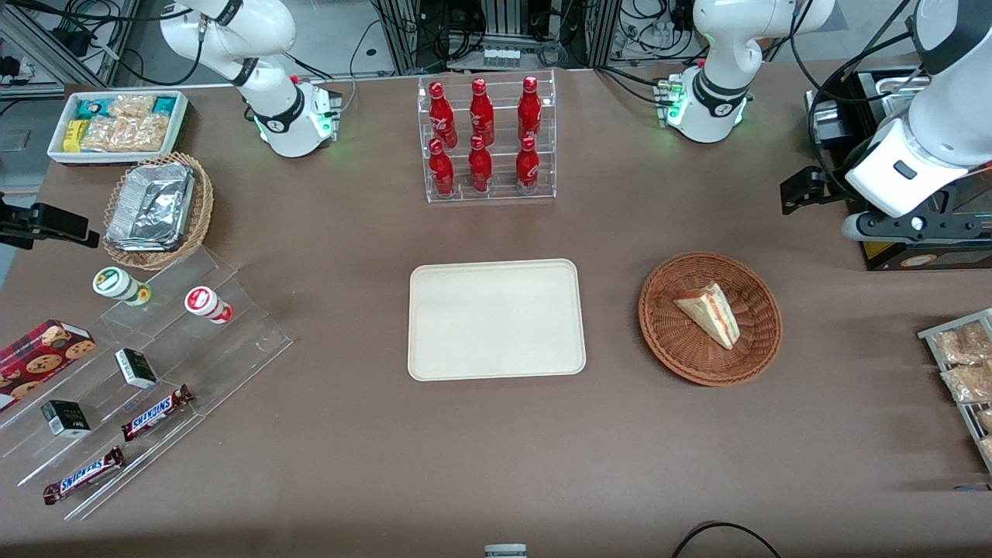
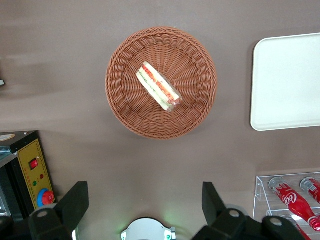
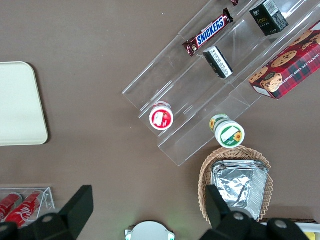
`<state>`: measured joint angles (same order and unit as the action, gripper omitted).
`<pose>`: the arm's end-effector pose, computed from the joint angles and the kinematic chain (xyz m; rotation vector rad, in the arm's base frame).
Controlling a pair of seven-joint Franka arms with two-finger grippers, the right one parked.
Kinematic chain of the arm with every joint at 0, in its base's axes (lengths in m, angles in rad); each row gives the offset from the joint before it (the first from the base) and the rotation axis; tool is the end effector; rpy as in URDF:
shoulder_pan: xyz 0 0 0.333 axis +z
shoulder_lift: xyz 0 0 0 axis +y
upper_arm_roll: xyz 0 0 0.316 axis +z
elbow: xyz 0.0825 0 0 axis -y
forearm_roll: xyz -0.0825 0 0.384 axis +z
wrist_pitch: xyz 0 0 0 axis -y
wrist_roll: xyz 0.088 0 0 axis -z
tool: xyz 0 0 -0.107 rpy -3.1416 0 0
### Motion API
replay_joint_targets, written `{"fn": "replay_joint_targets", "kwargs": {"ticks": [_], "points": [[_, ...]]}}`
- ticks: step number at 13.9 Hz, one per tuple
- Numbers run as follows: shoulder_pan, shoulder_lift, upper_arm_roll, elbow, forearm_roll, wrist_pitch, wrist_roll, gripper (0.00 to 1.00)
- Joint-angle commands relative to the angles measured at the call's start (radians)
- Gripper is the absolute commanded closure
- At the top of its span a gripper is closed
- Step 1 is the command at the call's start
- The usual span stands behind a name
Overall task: Place sandwich from basket to tray
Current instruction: 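Move the left gripper over the wrapped sandwich in the wicker basket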
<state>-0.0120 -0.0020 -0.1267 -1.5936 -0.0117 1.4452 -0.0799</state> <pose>0.5336 -0.0759 0.6050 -3.1272 0.0929 0.2300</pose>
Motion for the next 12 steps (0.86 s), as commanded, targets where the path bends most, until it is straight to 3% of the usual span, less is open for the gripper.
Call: {"fn": "replay_joint_targets", "kwargs": {"ticks": [1, 4, 12], "points": [[0.004, 0.008, -0.004, 0.017, -0.004, 0.016, 0.014, 0.0], [0.003, 0.02, -0.004, -0.06, -0.002, 0.061, 0.009, 0.0], [0.006, -0.041, -0.001, -0.52, -0.001, 0.619, -0.02, 0.0]]}}
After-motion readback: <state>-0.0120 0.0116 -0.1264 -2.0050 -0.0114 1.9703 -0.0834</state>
